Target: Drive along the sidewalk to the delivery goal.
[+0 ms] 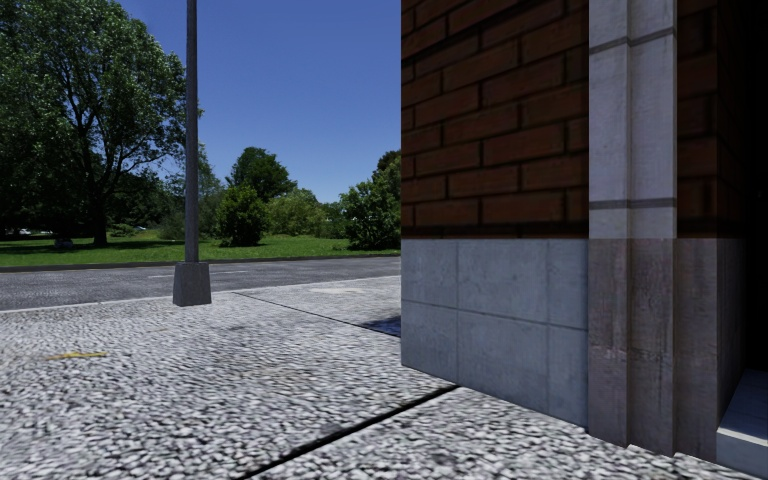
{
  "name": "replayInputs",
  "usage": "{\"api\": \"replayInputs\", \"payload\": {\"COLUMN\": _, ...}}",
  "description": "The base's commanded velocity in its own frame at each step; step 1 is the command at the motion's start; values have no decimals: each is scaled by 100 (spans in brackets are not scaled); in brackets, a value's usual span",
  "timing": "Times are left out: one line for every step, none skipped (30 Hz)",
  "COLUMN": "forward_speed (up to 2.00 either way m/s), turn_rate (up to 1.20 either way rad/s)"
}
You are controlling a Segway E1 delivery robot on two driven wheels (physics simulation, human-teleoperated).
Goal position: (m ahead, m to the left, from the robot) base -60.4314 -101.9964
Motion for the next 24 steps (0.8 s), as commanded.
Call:
{"api": "replayInputs", "payload": {"forward_speed": 0, "turn_rate": 0}}
{"api": "replayInputs", "payload": {"forward_speed": 0, "turn_rate": 0}}
{"api": "replayInputs", "payload": {"forward_speed": 0, "turn_rate": 0}}
{"api": "replayInputs", "payload": {"forward_speed": 0, "turn_rate": 0}}
{"api": "replayInputs", "payload": {"forward_speed": 0, "turn_rate": 0}}
{"api": "replayInputs", "payload": {"forward_speed": 0, "turn_rate": 0}}
{"api": "replayInputs", "payload": {"forward_speed": 0, "turn_rate": 0}}
{"api": "replayInputs", "payload": {"forward_speed": 0, "turn_rate": 0}}
{"api": "replayInputs", "payload": {"forward_speed": 0, "turn_rate": 0}}
{"api": "replayInputs", "payload": {"forward_speed": 0, "turn_rate": 0}}
{"api": "replayInputs", "payload": {"forward_speed": 0, "turn_rate": 0}}
{"api": "replayInputs", "payload": {"forward_speed": 0, "turn_rate": 0}}
{"api": "replayInputs", "payload": {"forward_speed": 0, "turn_rate": 0}}
{"api": "replayInputs", "payload": {"forward_speed": 0, "turn_rate": 0}}
{"api": "replayInputs", "payload": {"forward_speed": 0, "turn_rate": 0}}
{"api": "replayInputs", "payload": {"forward_speed": 0, "turn_rate": 0}}
{"api": "replayInputs", "payload": {"forward_speed": 0, "turn_rate": 0}}
{"api": "replayInputs", "payload": {"forward_speed": 0, "turn_rate": 0}}
{"api": "replayInputs", "payload": {"forward_speed": 0, "turn_rate": 0}}
{"api": "replayInputs", "payload": {"forward_speed": 0, "turn_rate": 0}}
{"api": "replayInputs", "payload": {"forward_speed": 0, "turn_rate": 0}}
{"api": "replayInputs", "payload": {"forward_speed": 0, "turn_rate": 0}}
{"api": "replayInputs", "payload": {"forward_speed": 0, "turn_rate": 0}}
{"api": "replayInputs", "payload": {"forward_speed": 0, "turn_rate": 0}}
